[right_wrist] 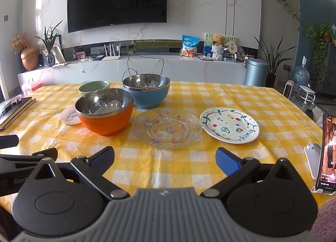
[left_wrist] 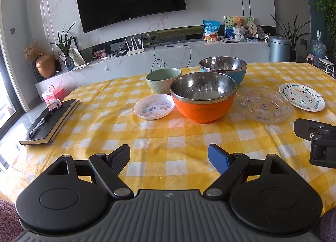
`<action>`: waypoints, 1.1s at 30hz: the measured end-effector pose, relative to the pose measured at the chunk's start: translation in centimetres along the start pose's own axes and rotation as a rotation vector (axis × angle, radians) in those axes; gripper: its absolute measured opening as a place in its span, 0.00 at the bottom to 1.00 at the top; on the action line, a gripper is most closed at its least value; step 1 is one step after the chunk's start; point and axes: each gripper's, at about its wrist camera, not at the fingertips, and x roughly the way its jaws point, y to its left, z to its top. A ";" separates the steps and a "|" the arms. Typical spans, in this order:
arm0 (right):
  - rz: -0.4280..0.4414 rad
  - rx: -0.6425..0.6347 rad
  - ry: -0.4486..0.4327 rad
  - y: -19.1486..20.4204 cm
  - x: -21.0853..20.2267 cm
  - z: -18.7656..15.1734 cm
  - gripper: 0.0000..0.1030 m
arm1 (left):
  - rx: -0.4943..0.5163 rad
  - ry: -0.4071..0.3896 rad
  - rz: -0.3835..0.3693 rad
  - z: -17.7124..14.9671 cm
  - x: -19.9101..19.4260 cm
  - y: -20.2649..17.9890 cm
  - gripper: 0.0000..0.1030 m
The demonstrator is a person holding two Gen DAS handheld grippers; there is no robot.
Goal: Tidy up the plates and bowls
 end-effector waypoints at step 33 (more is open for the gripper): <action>0.004 -0.004 -0.003 0.2 0.2 -0.1 0.98 | 0.001 0.023 -0.008 -0.1 0.5 -0.2 0.95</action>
